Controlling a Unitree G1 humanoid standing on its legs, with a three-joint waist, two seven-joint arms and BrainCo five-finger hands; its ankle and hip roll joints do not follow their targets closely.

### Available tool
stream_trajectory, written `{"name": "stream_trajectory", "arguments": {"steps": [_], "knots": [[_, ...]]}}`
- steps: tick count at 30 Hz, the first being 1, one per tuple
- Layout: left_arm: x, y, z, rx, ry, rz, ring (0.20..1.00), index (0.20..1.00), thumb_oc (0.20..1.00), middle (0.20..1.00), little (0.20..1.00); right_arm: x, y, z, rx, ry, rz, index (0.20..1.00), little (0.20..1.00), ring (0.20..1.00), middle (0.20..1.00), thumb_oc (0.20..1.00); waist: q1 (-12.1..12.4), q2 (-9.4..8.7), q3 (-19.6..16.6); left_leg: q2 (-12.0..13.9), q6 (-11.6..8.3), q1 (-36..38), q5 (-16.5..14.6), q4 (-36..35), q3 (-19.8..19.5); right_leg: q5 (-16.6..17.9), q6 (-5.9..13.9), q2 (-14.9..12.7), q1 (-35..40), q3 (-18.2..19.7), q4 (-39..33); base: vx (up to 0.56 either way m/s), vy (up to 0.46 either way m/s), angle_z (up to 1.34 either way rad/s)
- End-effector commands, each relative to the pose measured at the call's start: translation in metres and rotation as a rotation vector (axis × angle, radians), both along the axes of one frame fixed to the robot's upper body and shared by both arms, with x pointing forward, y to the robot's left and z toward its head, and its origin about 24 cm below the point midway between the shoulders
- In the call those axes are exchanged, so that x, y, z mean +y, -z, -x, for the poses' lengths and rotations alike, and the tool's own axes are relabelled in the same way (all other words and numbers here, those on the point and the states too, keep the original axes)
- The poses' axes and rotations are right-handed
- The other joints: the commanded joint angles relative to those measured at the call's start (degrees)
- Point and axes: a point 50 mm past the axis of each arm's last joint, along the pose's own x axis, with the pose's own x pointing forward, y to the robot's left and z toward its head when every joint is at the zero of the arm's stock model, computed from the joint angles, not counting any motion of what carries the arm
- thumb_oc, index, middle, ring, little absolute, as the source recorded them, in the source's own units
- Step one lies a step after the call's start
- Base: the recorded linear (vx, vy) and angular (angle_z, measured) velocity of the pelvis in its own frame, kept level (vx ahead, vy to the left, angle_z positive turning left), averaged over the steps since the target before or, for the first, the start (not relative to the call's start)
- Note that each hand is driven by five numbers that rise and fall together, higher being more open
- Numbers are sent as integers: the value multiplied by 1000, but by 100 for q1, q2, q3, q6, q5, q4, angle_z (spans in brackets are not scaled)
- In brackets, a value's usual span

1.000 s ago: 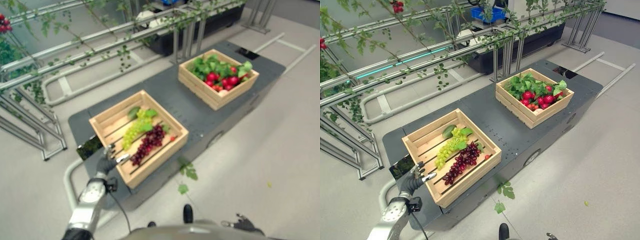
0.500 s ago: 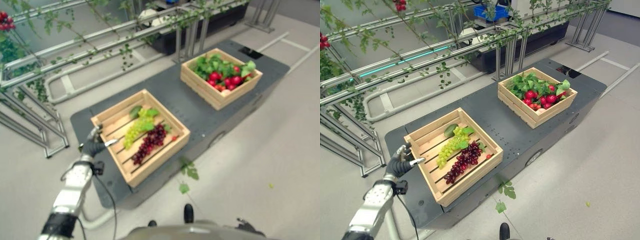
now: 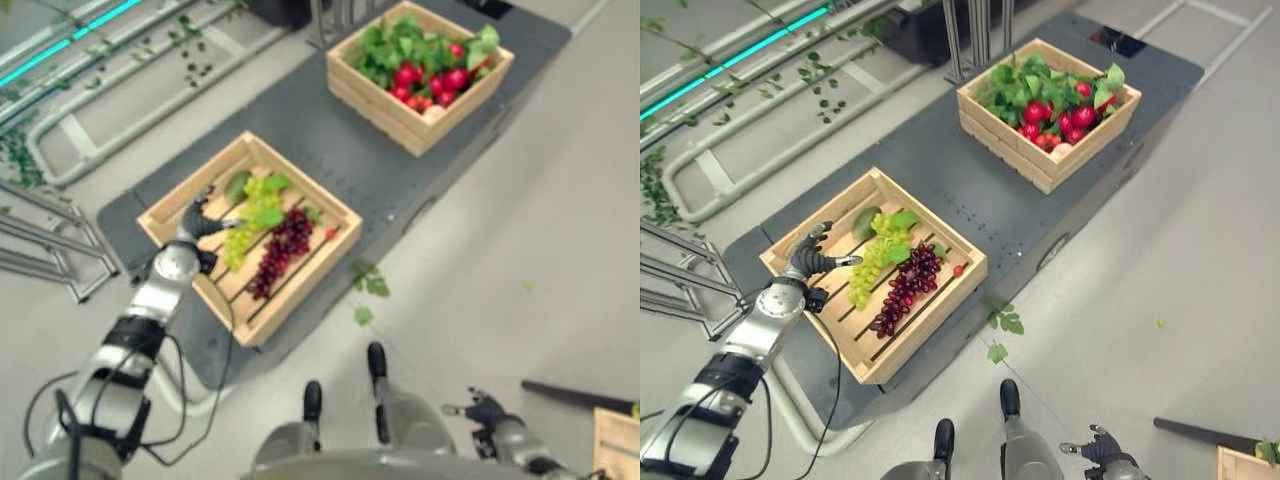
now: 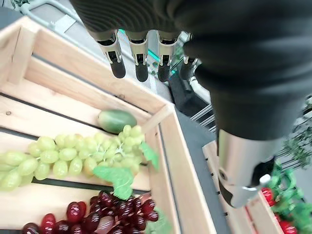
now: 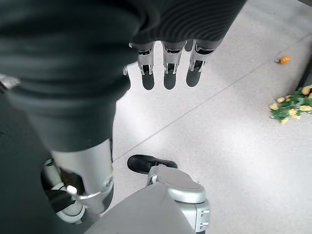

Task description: Pick up the fruits from the basket on one side to the basket on the other side

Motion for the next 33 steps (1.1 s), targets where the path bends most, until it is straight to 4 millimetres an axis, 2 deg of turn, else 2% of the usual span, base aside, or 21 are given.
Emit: {"name": "stream_trajectory", "arguments": {"steps": [1, 10, 18, 22, 28, 33], "knots": [[8, -33, -15, -95, -35, -109, 1000, 1000, 1000, 1000, 1000, 1, 0, 0, -3, 2, 10, 1000, 1000, 1000, 1000, 1000, -64, -254, -64, -393, 84, -338, -115, 22, -26, -375, 772, -133, -100, 182, 27, -41, 25, -9], [0, -32, -30, -38, -48, -191, 1000, 1000, 1000, 1000, 1000, 3, -6, -14, -68, 4, 13, 1000, 1000, 1000, 1000, 1000, -212, -319, 316, -493, 144, -717, 3, 46, 141, -176, 813, -206, -564, 415, 76, -60, 28, -10], [3, -24, -33, -3, -101, -211, 1000, 1000, 1000, 1000, 1000, 9, -10, -23, -126, -1, 7, 1000, 1000, 1000, 1000, 1000, -288, -418, 565, -548, 178, -999, 89, 72, 348, -31, 840, -201, -925, 641, 109, -52, 28, -17], [12, -24, -31, 4, -135, -231, 1000, 1000, 1000, 1000, 1000, 11, -12, -26, -159, 0, -4, 1000, 1000, 1000, 1000, 1000, -304, -468, 625, -541, 178, -1099, 117, 75, 411, 12, 849, -187, -1055, 706, 121, -30, 4, -13], [46, -23, -23, 37, -282, -203, 1000, 1000, 1000, 1000, 1000, 16, -18, -36, -223, 2, -17, 1000, 1000, 1000, 1000, 1000, -340, -577, 815, -521, 179, -1296, 185, 75, 506, 106, 896, -167, -1304, 822, 127, -22, 10, -11], [63, -16, -14, 47, -381, -144, 1000, 1000, 1000, 1000, 1000, 20, -17, -35, -231, 17, -31, 1000, 1000, 1000, 1000, 1000, -327, -651, 884, -503, 170, -1395, 210, 74, 546, 134, 903, -171, -1398, 832, 126, -6, -6, -11]]}}
